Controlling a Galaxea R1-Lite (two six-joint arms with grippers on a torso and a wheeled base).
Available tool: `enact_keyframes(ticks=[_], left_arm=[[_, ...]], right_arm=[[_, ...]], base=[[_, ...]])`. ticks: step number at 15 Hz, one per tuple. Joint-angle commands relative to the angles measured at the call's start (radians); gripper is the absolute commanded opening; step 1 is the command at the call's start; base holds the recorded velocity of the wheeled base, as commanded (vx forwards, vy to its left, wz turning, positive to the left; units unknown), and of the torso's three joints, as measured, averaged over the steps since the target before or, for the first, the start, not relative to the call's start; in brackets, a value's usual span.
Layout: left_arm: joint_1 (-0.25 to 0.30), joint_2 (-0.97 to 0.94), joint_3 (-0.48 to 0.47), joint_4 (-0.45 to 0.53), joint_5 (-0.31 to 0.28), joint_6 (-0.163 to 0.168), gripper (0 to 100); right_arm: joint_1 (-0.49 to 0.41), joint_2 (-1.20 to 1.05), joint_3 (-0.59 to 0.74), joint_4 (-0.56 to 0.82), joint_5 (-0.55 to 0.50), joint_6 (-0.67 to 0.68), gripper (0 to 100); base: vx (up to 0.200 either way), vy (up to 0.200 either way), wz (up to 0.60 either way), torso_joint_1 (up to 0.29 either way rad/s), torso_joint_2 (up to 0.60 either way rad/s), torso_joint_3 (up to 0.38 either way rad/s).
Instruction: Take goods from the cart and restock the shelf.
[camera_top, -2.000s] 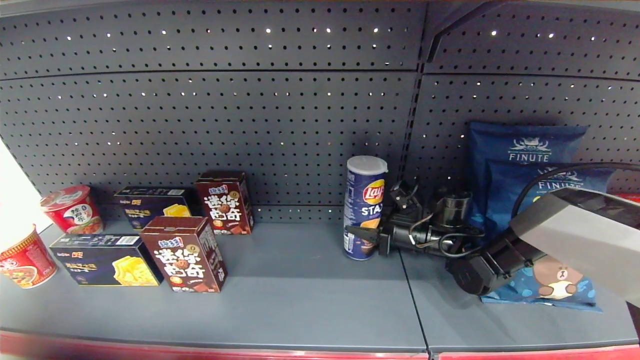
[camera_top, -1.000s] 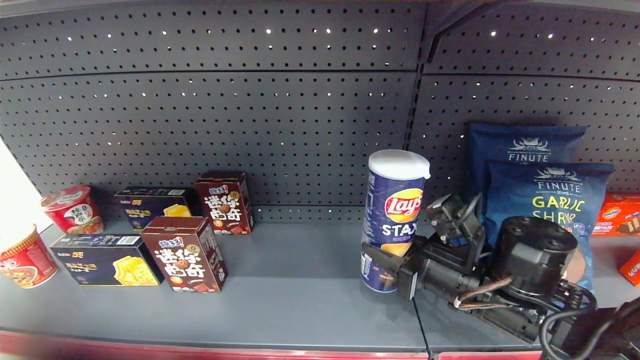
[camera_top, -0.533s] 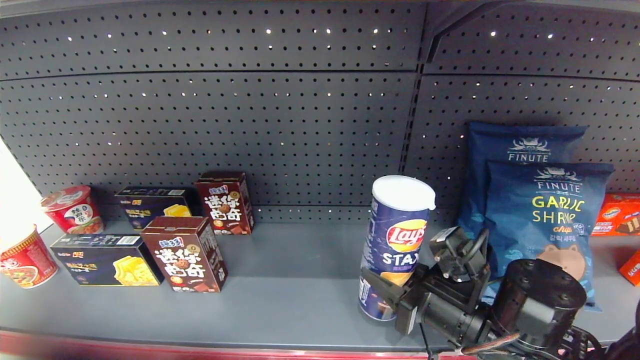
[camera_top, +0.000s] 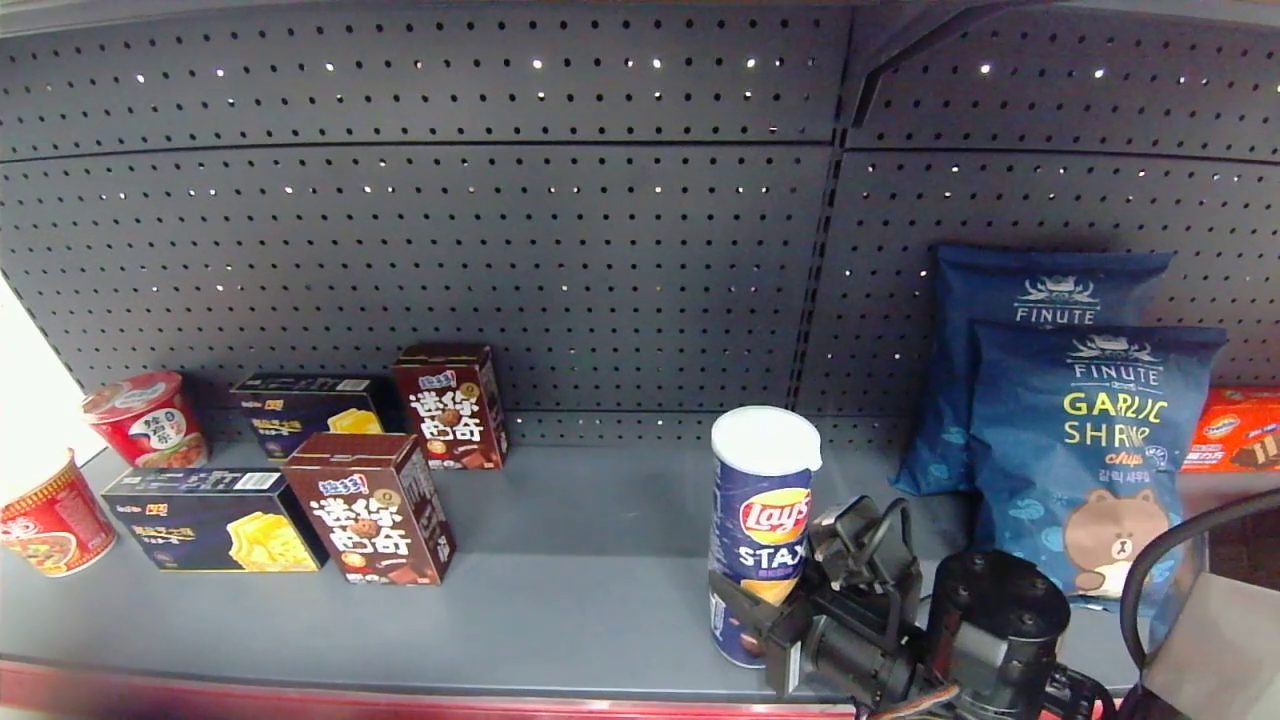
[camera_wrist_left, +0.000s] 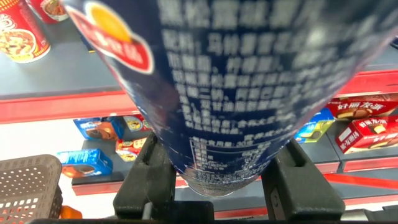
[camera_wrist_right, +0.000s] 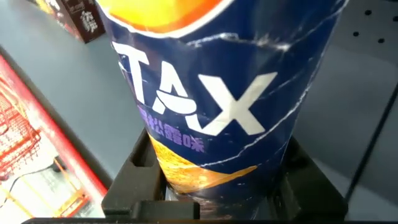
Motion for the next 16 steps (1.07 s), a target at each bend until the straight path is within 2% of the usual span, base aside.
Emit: enact_keyframes(ticks=[1,6,7,12,15,16], left_arm=[[0.000,0.002,0.006,0.001,0.000,0.000,0],[0.000,0.003,0.010,0.001,0.000,0.000,0],[0.000,0.002,0.010,0.001,0.000,0.000,0],[0.000,0.002,0.015,0.001,0.000,-0.003,0],[-0.002,0.002,0.015,0.001,0.000,-0.003,0],[0.000,0.002,0.018,0.001,0.000,-0.003,0]], right_arm=[[-0.006,0.038,-0.037,0.004,0.000,0.000,0],[-0.006,0.064,-0.049,0.004,0.003,0.000,0],[-0.006,0.067,-0.054,0.004,0.006,0.000,100],[0.000,0.042,-0.059,0.004,0.001,-0.008,100],[0.001,-0.059,0.030,0.004,0.003,-0.025,100],[0.004,-0.134,0.121,0.004,0.003,-0.031,100]], base=[[0.000,0.000,0.00,0.000,0.00,0.000],[0.000,0.000,0.00,0.000,0.00,0.000],[0.000,0.000,0.00,0.000,0.00,0.000],[0.000,0.000,0.00,0.000,0.00,0.000],[0.000,0.000,0.00,0.000,0.00,0.000],[0.000,0.000,0.00,0.000,0.00,0.000]])
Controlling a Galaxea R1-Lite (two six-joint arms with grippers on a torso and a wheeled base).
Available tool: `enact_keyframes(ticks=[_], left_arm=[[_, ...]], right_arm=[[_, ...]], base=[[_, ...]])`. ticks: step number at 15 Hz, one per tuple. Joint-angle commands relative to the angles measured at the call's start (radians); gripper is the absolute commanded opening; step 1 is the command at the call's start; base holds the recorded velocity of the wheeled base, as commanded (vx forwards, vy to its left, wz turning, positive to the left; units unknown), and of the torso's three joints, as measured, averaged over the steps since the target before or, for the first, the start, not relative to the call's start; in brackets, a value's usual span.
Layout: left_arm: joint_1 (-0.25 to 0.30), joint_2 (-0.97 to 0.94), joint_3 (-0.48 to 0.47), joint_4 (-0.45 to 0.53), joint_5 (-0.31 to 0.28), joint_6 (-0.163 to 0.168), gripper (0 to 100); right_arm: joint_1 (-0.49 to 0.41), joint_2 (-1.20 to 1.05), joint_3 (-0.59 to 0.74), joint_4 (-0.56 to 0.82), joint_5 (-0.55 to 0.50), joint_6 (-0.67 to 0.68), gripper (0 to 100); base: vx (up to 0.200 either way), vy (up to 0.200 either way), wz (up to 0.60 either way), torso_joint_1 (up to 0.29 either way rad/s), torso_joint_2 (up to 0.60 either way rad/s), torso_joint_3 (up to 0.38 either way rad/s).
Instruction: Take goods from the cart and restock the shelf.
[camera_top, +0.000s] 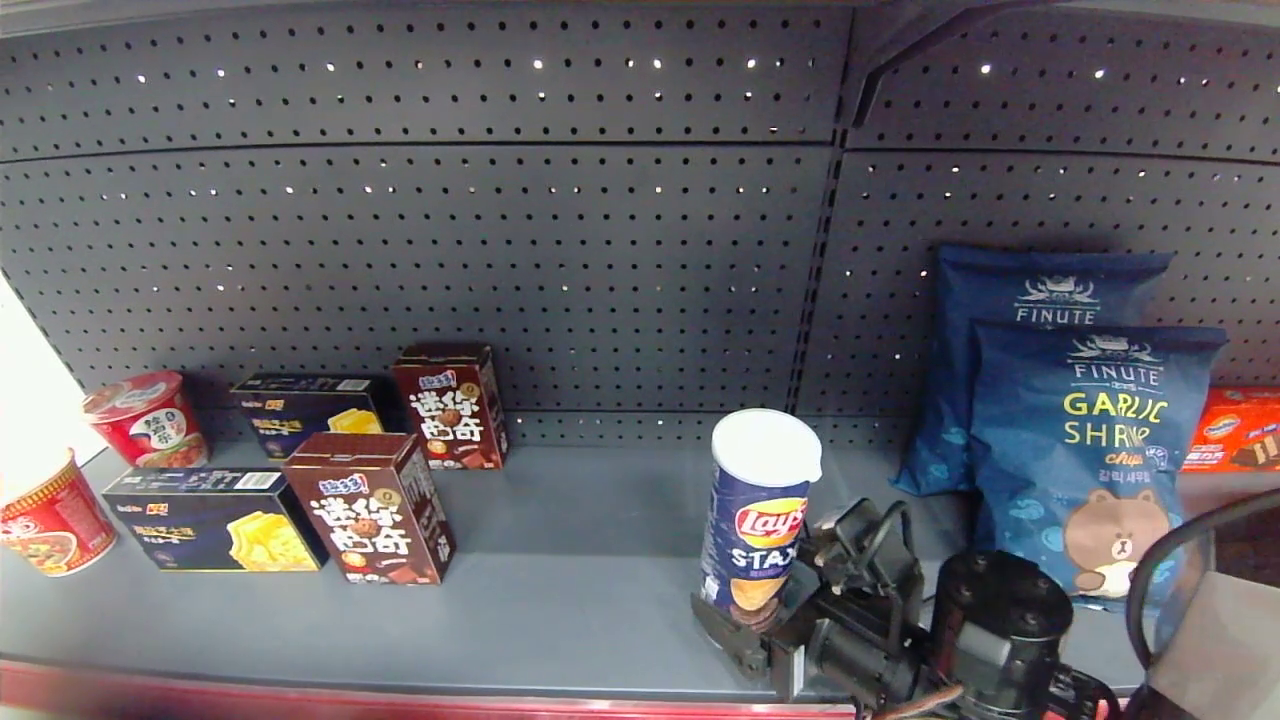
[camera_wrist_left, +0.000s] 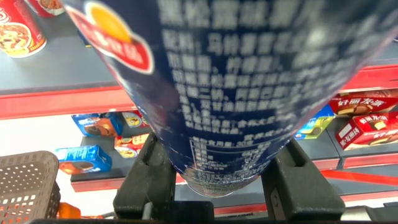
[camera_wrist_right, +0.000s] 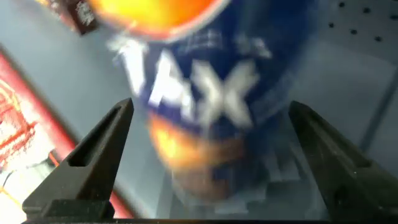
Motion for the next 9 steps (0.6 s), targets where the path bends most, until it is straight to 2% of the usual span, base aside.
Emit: enact_keyframes(ticks=[1,5,7,9], left_arm=[[0.000,0.002,0.006,0.001,0.001,0.000,0],[0.000,0.002,0.006,-0.006,0.004,0.003,0],[0.000,0.002,-0.011,-0.007,0.022,0.015,0],[0.000,0.002,-0.032,-0.009,0.021,0.061,0]], right_arm=[[0.003,-0.137,0.118,-0.002,0.000,-0.011,100],[-0.006,-0.382,0.317,-0.002,-0.004,-0.038,100],[-0.072,-0.488,0.317,0.006,-0.015,-0.058,100],[-0.115,-0.697,0.311,0.226,-0.013,-0.111,100]], base=[[0.000,0.000,0.00,0.000,0.00,0.000],[0.000,0.000,0.00,0.000,0.00,0.000],[0.000,0.000,0.00,0.000,0.00,0.000],[0.000,0.000,0.00,0.000,0.00,0.000]])
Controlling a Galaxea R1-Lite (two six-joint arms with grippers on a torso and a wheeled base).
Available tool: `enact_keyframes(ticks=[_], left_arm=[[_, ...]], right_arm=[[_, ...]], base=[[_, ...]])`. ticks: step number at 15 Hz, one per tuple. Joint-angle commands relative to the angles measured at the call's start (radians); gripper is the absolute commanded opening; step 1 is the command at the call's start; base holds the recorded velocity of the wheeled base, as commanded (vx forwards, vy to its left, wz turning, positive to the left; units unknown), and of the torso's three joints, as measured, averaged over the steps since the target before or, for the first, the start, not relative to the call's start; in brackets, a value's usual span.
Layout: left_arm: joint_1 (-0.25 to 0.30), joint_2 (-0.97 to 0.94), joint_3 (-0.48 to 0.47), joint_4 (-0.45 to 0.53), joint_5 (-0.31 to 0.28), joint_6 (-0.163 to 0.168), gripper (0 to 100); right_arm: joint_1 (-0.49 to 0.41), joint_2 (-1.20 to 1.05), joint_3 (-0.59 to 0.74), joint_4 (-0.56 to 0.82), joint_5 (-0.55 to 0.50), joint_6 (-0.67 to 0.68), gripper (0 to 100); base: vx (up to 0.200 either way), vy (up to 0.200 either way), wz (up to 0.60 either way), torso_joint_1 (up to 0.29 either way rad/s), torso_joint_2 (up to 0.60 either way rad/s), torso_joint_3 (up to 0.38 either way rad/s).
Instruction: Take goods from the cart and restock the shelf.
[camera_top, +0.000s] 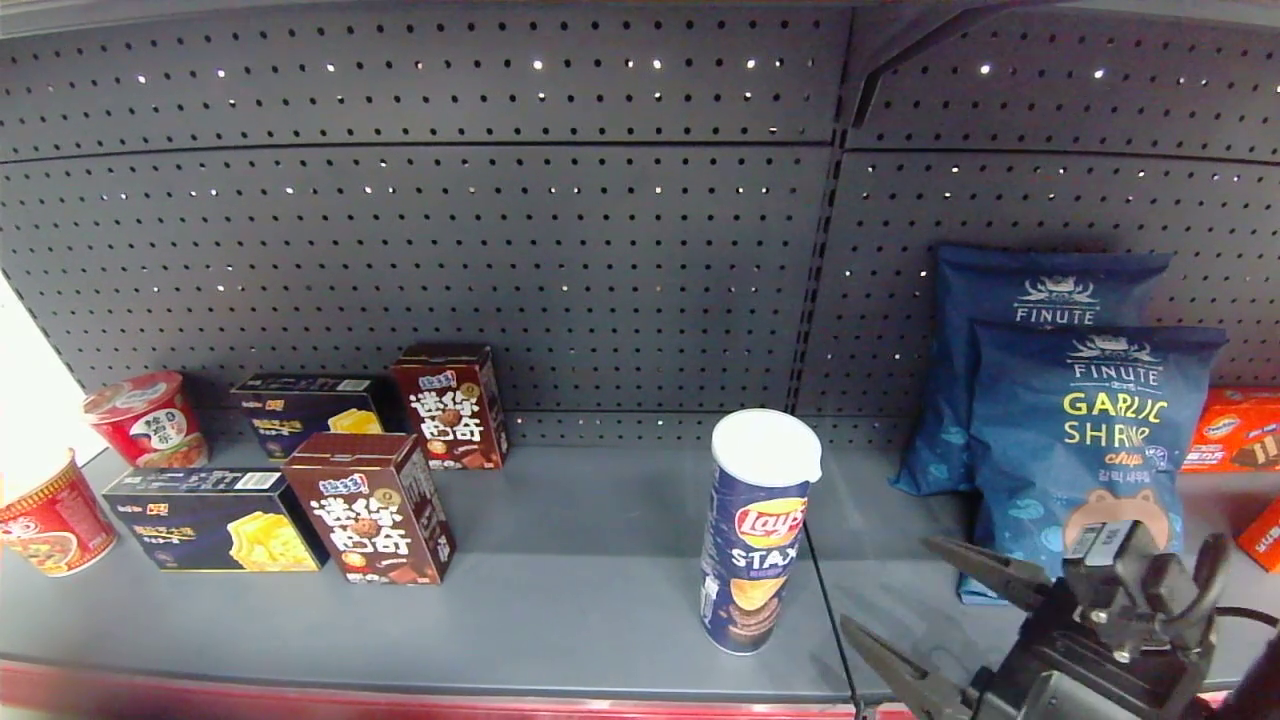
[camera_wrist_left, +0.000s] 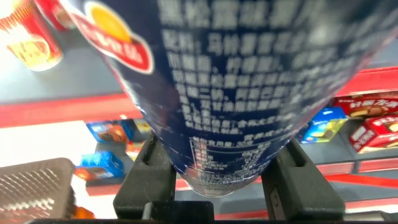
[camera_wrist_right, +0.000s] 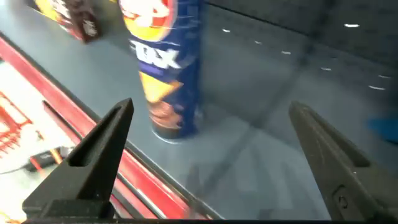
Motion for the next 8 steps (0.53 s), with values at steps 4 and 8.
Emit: enact_keyframes(ticks=[4,8], left_arm=[[-0.023,0.005,-0.022,-0.008,-0.090,0.001,0],[-0.157,0.049,-0.027,-0.082,-0.160,-0.019,0]], right_arm=[[-0.043,-0.680,-0.356,1.024,-0.150,-0.075,100],[-0.057,-0.867,-0.384,1.320,-0.384,-0.074,100]], base=[[0.000,0.000,0.00,0.000,0.00,0.000],[0.000,0.000,0.00,0.000,0.00,0.000]])
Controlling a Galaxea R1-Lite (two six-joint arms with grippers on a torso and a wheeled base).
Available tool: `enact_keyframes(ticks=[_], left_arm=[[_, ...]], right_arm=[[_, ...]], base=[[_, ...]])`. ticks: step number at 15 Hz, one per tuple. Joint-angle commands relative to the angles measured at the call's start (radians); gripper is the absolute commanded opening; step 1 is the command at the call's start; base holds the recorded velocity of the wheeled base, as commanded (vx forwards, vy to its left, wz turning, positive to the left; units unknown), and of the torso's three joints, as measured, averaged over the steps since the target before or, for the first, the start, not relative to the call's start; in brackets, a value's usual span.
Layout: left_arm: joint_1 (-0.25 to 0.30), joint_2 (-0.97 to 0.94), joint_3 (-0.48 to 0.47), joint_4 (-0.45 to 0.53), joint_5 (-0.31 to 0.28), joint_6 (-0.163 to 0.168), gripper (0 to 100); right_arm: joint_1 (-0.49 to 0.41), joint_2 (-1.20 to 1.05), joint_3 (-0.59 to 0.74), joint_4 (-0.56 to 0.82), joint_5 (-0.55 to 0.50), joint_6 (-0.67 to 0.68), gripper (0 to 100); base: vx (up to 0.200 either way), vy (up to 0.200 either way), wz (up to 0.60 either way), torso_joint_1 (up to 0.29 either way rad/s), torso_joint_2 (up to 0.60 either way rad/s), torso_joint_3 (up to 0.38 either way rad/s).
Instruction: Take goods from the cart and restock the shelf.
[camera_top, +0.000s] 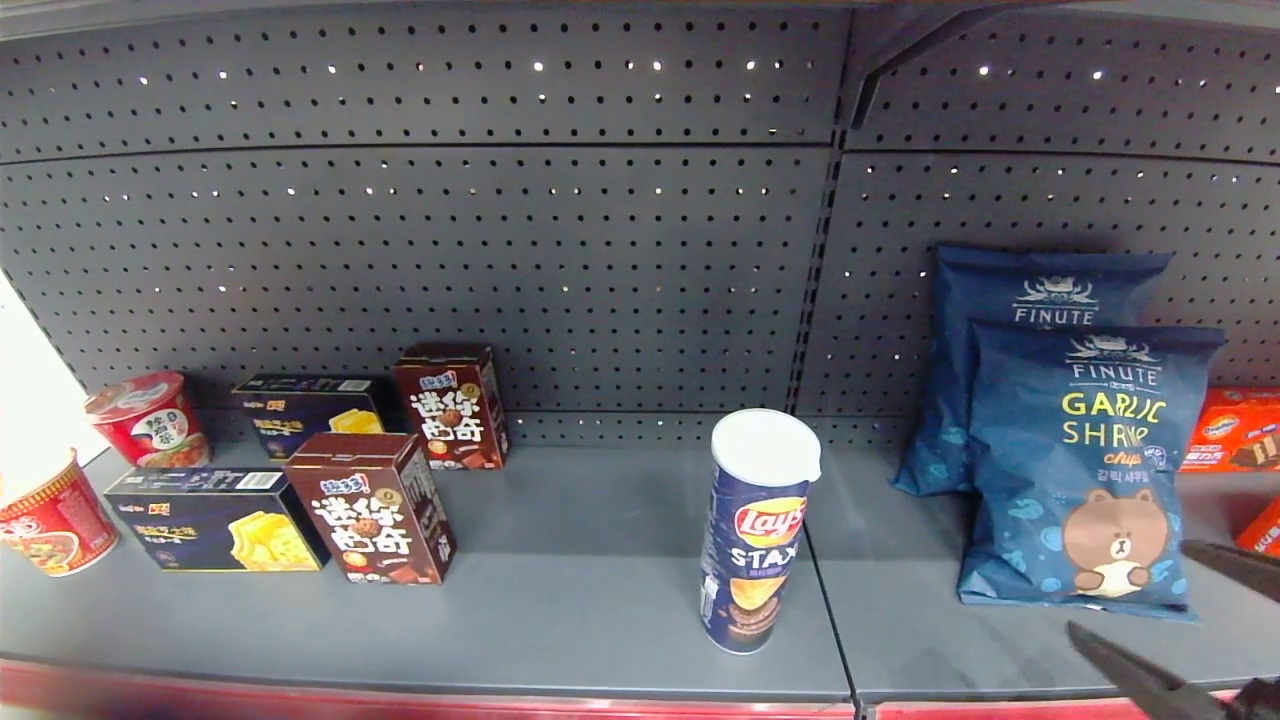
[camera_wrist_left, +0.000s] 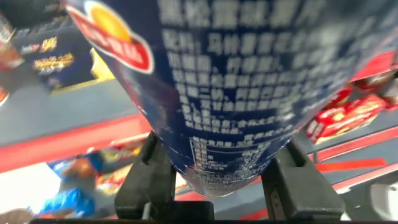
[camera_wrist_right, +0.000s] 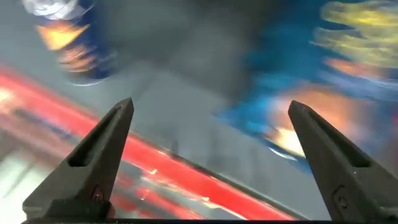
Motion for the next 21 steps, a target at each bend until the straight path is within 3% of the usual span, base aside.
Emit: enact_keyframes(ticks=[1,4,6,8,10,12,14,15,17,21], left_arm=[[-0.108,0.066,-0.011,-0.074,-0.002,-0.045,0],[-0.199,0.289,-0.120,-0.204,-0.006,-0.177,0],[-0.248,0.419,-0.157,-0.247,-0.005,-0.194,0],[-0.291,0.528,-0.159,-0.335,-0.006,-0.186,0],[-0.306,0.672,-0.166,-0.493,-0.017,-0.183,0],[-0.300,0.764,-0.169,-0.598,-0.085,-0.171,0],[-0.300,0.805,-0.172,-0.617,-0.100,-0.147,0],[-0.306,0.859,-0.189,-0.618,-0.105,-0.094,0],[-0.303,0.965,-0.221,-0.631,-0.128,-0.036,0],[-0.295,1.160,-0.341,-0.717,-0.137,-0.013,0]], right_arm=[[-0.059,-0.192,-0.040,0.105,-0.061,0.004,100],[-0.281,-0.213,-0.037,0.123,-0.064,0.070,100],[-0.444,-0.322,-0.030,0.224,-0.059,0.074,100],[-0.469,-0.466,-0.011,0.321,-0.052,0.073,100],[-0.478,-0.612,0.046,0.338,-0.050,0.070,100],[-0.450,-0.755,0.144,0.338,0.019,0.051,100],[-0.449,-0.769,0.182,0.309,0.027,0.050,100],[-0.449,-0.767,0.201,0.267,0.065,0.035,100],[-0.449,-0.767,0.285,0.231,0.109,0.019,100],[-0.449,-0.767,0.346,0.189,0.194,-0.021,100]], base=[[0.000,0.000,0.00,0.000,0.00,0.000],[0.000,0.000,0.00,0.000,0.00,0.000],[0.000,0.000,0.00,0.000,0.00,0.000],[0.000,0.000,0.00,0.000,0.00,0.000],[0.000,0.000,0.00,0.000,0.00,0.000],[0.000,0.000,0.00,0.000,0.00,0.000],[0.000,0.000,0.00,0.000,0.00,0.000],[0.000,0.000,0.00,0.000,0.00,0.000],[0.000,0.000,0.00,0.000,0.00,0.000],[0.000,0.000,0.00,0.000,0.00,0.000]])
